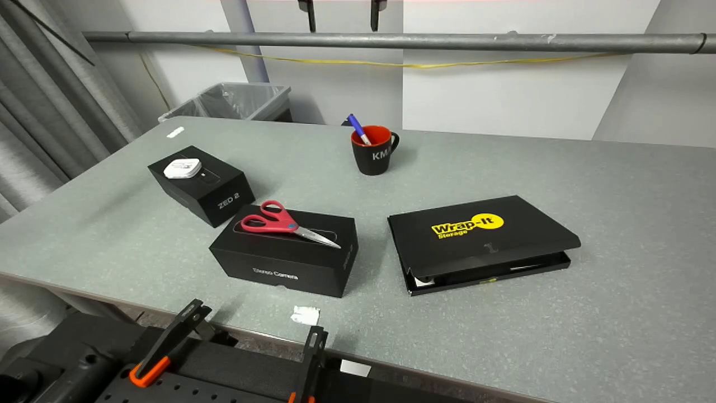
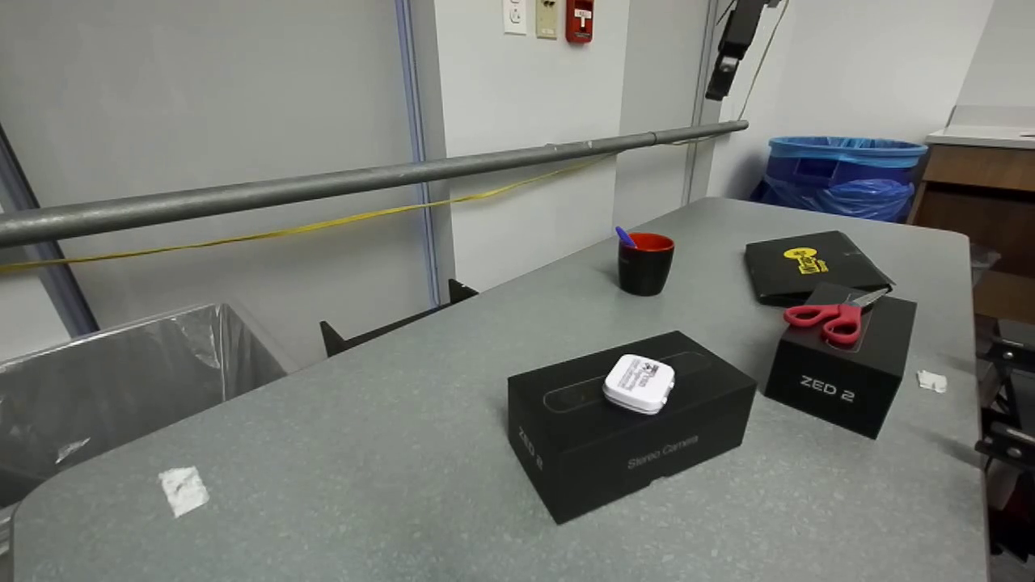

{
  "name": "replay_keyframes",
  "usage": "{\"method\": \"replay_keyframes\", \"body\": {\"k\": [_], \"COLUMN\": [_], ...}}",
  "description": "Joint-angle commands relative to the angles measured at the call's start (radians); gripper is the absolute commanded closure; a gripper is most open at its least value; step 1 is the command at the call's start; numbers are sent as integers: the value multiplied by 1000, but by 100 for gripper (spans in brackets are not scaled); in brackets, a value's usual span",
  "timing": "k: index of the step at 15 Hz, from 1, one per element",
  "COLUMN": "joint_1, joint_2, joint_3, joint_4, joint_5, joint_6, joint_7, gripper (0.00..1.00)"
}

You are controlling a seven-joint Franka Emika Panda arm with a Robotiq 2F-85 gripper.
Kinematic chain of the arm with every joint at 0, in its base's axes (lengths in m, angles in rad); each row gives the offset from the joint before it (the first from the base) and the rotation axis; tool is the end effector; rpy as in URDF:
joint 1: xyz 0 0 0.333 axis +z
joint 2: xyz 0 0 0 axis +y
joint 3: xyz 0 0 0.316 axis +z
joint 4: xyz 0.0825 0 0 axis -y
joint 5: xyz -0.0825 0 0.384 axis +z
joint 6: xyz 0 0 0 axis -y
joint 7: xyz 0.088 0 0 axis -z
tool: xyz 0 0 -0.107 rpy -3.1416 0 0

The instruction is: Take the blue pen out of the black mug

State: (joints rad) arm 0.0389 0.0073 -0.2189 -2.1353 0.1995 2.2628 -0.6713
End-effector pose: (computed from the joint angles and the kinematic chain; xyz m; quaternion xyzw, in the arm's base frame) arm 0.5449 -0.0937 0.4148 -0.9778 -0.1846 -0.0874 0.0477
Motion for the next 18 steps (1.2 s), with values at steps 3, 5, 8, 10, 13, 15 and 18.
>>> {"method": "replay_keyframes", "body": {"k": [3, 5, 8, 10, 13, 15, 18], "joint_1": [-65, -66, -65, -72, -82, -90, -113], "joint_2": [44, 45, 136, 204, 293, 344, 334], "joint_3": [64, 64, 87, 109, 139, 152, 181], "joint_4": [38, 43, 94, 123, 166, 200, 172], "joint_5": [9, 9, -29, -43, -76, -108, -112], "joint_6": [-6, -7, 16, 42, 91, 118, 108], "joint_7": [-22, -24, -7, 3, 25, 48, 44], "gripper": [0, 0, 0, 0, 0, 0, 0]}}
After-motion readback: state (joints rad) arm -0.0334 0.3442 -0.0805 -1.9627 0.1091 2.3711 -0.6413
